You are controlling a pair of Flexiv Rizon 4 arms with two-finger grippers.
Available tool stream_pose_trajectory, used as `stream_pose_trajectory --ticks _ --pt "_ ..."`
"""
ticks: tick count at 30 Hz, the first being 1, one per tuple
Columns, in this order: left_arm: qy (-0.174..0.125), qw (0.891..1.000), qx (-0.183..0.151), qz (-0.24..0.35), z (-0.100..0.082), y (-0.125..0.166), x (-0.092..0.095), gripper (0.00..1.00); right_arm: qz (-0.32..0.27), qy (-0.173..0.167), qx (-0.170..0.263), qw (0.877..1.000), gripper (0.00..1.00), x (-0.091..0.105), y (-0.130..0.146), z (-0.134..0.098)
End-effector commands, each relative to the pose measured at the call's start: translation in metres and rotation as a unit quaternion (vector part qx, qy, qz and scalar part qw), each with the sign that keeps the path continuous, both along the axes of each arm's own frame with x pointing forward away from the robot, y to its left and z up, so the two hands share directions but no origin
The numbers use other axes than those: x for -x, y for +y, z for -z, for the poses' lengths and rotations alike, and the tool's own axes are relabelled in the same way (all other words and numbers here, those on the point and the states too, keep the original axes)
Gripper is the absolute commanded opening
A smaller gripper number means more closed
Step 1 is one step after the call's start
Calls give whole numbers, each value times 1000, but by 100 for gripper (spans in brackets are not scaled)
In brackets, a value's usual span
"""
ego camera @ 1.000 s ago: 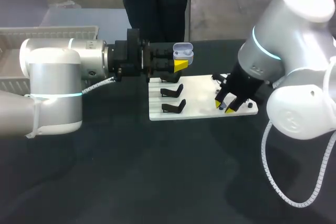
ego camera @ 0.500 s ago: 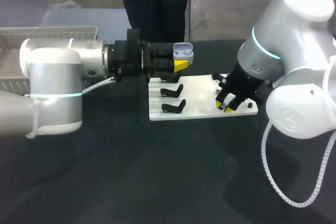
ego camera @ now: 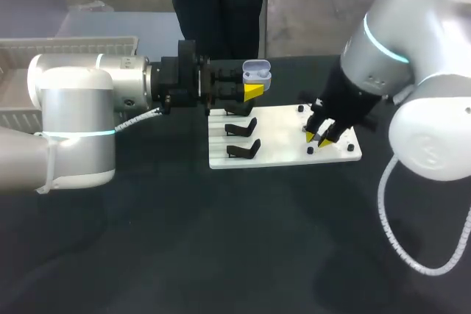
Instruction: Pick up each earbud case from the left stands, insert the matching earbuds, close the lid, and place the case in the box.
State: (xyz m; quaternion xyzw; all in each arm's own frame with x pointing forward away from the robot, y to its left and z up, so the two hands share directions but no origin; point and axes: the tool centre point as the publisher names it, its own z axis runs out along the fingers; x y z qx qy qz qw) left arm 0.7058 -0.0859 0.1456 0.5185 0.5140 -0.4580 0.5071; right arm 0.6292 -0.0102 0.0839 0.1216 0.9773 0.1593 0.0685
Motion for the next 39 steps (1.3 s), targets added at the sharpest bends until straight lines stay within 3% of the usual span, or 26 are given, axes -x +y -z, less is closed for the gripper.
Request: stream_pose_trajectory --ticks 1,10,16,22,39 --pt "0 1000 0 0 0 0 0 0 -56 4 4 998 0 17 -4 -40" --pt "0 1000 0 0 0 0 0 0 -174 -12 33 984 0 38 12 -86" --pt "0 1000 0 0 0 0 0 0 -225 -18 50 973 0 38 26 -108" --pt "0 1000 0 0 0 0 0 0 -252 -26 64 965 0 27 42 -123" --pt "0 1000 0 0 0 0 0 0 -324 -20 94 941 0 -14 83 -136"
